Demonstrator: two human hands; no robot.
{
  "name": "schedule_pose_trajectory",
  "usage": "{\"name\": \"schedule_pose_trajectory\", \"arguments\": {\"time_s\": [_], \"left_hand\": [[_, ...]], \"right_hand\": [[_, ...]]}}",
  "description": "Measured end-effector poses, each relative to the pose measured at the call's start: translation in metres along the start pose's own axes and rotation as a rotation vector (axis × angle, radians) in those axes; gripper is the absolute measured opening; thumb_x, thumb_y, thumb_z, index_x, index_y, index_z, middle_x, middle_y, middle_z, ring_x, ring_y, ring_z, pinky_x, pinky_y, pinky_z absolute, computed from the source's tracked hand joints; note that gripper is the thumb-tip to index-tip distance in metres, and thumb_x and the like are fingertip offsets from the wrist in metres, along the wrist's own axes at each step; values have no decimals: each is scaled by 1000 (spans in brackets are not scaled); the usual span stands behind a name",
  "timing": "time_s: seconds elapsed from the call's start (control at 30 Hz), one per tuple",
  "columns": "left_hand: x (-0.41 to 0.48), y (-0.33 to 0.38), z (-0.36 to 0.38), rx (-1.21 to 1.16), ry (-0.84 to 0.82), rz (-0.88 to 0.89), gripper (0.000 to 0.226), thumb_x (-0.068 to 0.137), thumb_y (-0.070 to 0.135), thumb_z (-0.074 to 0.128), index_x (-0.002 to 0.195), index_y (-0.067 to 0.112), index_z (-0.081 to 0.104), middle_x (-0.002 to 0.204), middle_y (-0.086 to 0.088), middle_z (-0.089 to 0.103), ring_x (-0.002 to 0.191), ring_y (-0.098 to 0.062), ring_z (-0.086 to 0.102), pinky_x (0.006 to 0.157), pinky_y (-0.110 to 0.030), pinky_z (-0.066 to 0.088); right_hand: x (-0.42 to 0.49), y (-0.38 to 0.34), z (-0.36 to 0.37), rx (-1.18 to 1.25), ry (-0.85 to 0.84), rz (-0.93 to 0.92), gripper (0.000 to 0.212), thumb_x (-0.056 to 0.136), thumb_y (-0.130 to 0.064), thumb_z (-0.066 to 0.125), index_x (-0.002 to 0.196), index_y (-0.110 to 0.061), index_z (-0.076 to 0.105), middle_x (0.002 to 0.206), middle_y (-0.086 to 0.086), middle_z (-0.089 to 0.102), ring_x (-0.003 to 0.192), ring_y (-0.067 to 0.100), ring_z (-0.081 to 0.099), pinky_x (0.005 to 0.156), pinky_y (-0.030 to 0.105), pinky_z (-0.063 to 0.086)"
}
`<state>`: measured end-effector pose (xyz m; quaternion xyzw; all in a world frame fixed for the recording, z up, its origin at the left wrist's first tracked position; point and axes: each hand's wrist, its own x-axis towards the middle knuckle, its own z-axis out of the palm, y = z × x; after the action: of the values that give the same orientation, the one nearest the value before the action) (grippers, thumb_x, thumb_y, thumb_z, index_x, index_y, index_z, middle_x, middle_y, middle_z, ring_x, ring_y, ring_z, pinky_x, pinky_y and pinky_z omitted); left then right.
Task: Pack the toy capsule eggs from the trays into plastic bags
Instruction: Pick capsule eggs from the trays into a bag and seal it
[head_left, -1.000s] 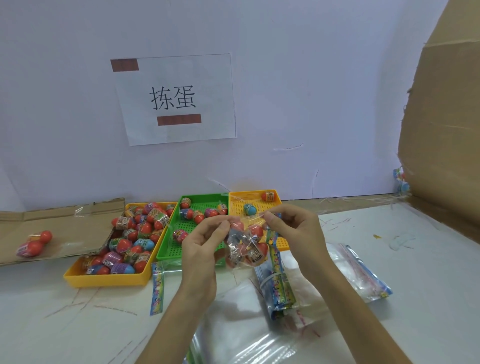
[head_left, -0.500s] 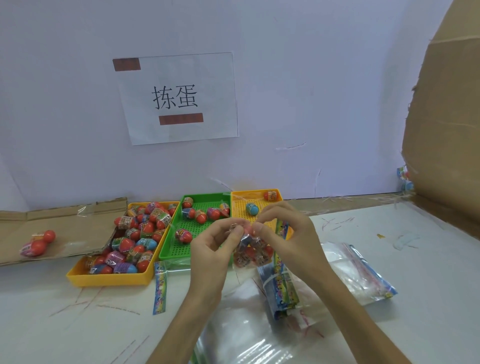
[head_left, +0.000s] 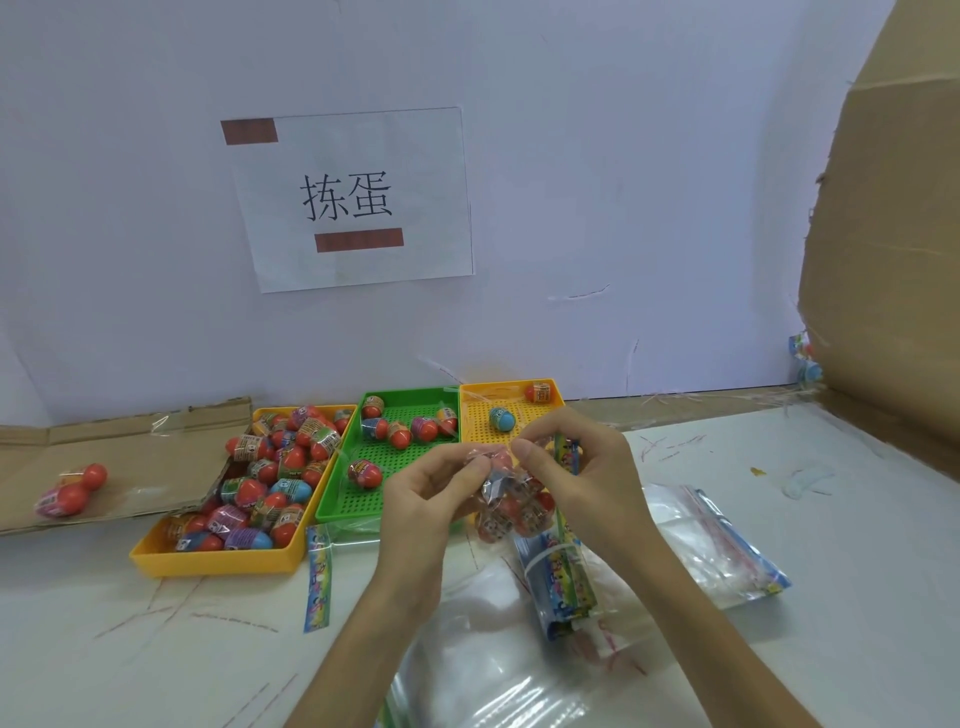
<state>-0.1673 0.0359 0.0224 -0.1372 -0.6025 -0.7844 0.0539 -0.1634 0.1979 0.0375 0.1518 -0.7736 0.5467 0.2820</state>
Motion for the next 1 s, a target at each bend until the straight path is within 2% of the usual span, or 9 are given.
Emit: {"name": "schedule_pose_trajectory", "arguments": {"time_s": [0.17, 0.37, 0.5, 0.57, 0.63, 0.77, 0.83, 0.9, 1.0], "left_hand": [[0, -1, -1, 17, 15, -2, 12, 87, 18, 71, 94, 18, 80, 92, -8, 78, 83, -13, 72, 71, -24, 57], [0, -2, -1, 129, 3, 84, 20, 98, 7, 61, 93, 19, 76, 89, -6, 76, 81, -12, 71, 67, -21, 56], [0, -4, -1, 150, 34, 115, 22, 101, 14, 58, 90, 21, 75, 81, -5, 73, 75, -11, 68, 66, -19, 54], [0, -5, 0, 140, 36, 112, 22, 101, 12, 58, 89, 19, 75, 79, -5, 73, 72, -7, 67, 64, -16, 52], [-1, -6, 1, 127, 25, 102, 23, 101, 10, 58, 90, 19, 75, 79, -5, 74, 72, -8, 68, 63, -17, 53], [-2, -7, 2, 46, 13, 49, 18, 98, 7, 61, 97, 21, 72, 76, -11, 72, 66, -18, 68, 58, -26, 56], [-2, -8, 1, -5, 25, 11, 18, 95, 6, 63, 101, 22, 69, 75, -16, 71, 63, -23, 67, 55, -30, 57], [-2, -10, 0, -5, 39, 2, 19, 94, 6, 65, 101, 23, 68, 78, -20, 71, 65, -27, 67, 57, -34, 57], [-1, -11, 2, -21, 56, 7, 15, 90, 13, 72, 103, 17, 67, 91, -19, 73, 76, -29, 70, 61, -34, 59]], "right_hand": [[0, 0, 1, -16, 12, 1, 10, 88, -16, 77, 83, -24, 74, 81, -15, 70, 86, 12, 65, 75, 14, 46], [-1, 0, 3, -38, 7, 14, 10, 86, -17, 79, 86, -26, 74, 80, -15, 70, 86, 12, 65, 75, 17, 48], [0, -4, 4, 76, -22, 119, 40, 83, -15, 81, 116, -31, 66, 77, -6, 68, 80, 11, 66, 81, 26, 55], [2, -5, 2, 165, -47, 204, 45, 82, -11, 81, 118, -32, 63, 75, -2, 67, 74, 10, 63, 80, 34, 54], [3, -3, 1, 310, -75, 329, 46, 80, -3, 80, 116, -27, 65, 73, 1, 65, 72, 14, 61, 76, 36, 53], [5, -1, -1, 597, -144, 542, 43, 73, 12, 69, 106, -16, 70, 74, 2, 62, 69, 16, 61, 64, 27, 52], [5, 0, -1, 559, -192, 561, 38, 77, 17, 63, 88, -18, 74, 75, 1, 63, 73, 15, 62, 65, 26, 52], [5, 0, 1, 482, -195, 558, 37, 77, 15, 62, 75, -20, 74, 76, 1, 64, 80, 17, 62, 73, 33, 51], [5, -1, 4, 415, -152, 558, 35, 78, 11, 62, 70, -21, 75, 76, 1, 67, 82, 18, 62, 77, 35, 52]]}}
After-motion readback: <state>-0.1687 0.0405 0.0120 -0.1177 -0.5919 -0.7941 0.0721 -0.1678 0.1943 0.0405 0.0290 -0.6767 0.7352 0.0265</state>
